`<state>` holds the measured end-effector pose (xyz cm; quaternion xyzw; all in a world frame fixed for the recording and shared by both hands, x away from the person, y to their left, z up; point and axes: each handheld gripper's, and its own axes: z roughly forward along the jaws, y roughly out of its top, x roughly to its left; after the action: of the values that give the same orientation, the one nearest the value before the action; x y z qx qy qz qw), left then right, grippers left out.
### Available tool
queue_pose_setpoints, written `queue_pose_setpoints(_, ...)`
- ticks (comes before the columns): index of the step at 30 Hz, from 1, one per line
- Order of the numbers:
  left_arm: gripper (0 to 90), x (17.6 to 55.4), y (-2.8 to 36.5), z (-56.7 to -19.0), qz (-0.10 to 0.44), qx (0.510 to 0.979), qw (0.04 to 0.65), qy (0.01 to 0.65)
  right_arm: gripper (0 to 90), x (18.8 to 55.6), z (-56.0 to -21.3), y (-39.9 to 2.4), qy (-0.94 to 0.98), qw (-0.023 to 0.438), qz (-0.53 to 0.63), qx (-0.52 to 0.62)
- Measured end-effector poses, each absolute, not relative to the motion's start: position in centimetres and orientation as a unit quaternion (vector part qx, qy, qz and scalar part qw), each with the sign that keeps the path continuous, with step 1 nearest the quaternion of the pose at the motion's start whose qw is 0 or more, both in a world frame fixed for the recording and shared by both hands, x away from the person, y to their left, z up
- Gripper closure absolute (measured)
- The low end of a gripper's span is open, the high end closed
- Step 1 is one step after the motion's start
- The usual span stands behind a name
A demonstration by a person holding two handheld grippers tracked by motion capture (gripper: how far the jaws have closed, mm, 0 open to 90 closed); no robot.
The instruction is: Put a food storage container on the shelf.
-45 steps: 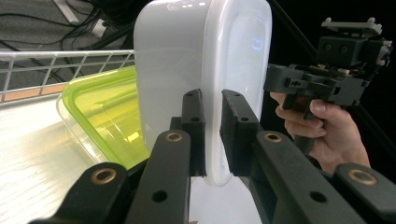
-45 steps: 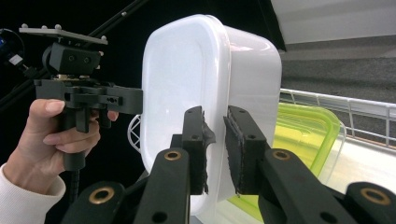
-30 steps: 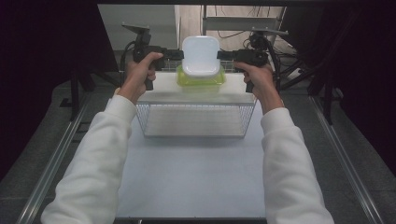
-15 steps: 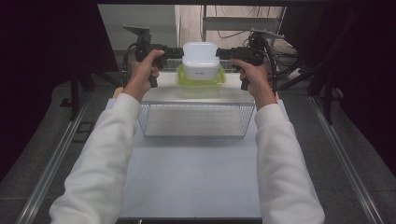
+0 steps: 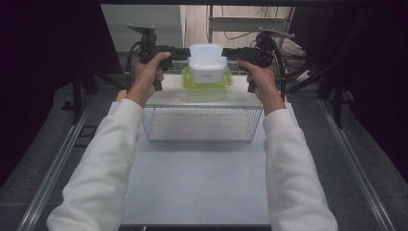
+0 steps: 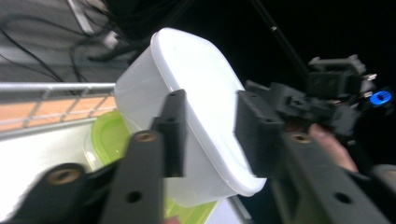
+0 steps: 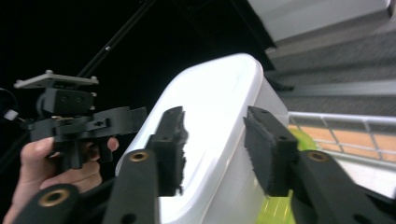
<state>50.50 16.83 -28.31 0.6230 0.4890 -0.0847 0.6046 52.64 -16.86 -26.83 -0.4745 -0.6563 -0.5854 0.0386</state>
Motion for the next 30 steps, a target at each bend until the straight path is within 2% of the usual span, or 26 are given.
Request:
queue_pose_setpoints(2, 59.2, 50.2, 16.9, -28.1, -0.076, 0.627, 0.604, 0.486, 51.4, 52.4, -26.6, -16.9, -0.66, 0.028, -0.585, -0.47)
queue_pose_setpoints(4, 50.4, 49.4, 17.1, -27.8, -0.066, 0.637, 0.606, 0.472, 47.3, 51.6, -25.9, -17.1, -0.675, -0.002, -0.579, -0.457)
queue_pose_setpoints(11, 40.4, 46.6, 17.2, -27.5, -0.05, 0.646, 0.615, 0.449, 40.0, 49.2, -25.4, -18.0, -0.697, -0.01, -0.577, -0.426)
queue_pose_setpoints(19, 37.0, 43.1, 18.0, -27.6, -0.014, 0.679, 0.598, 0.426, 38.3, 46.1, -26.2, -19.3, -0.709, -0.009, -0.58, -0.401)
queue_pose_setpoints(30, 35.6, 36.3, 20.3, -31.9, 0.012, 0.707, 0.58, 0.404, 38.1, 40.0, -28.4, -21.9, -0.749, -0.04, -0.549, -0.37)
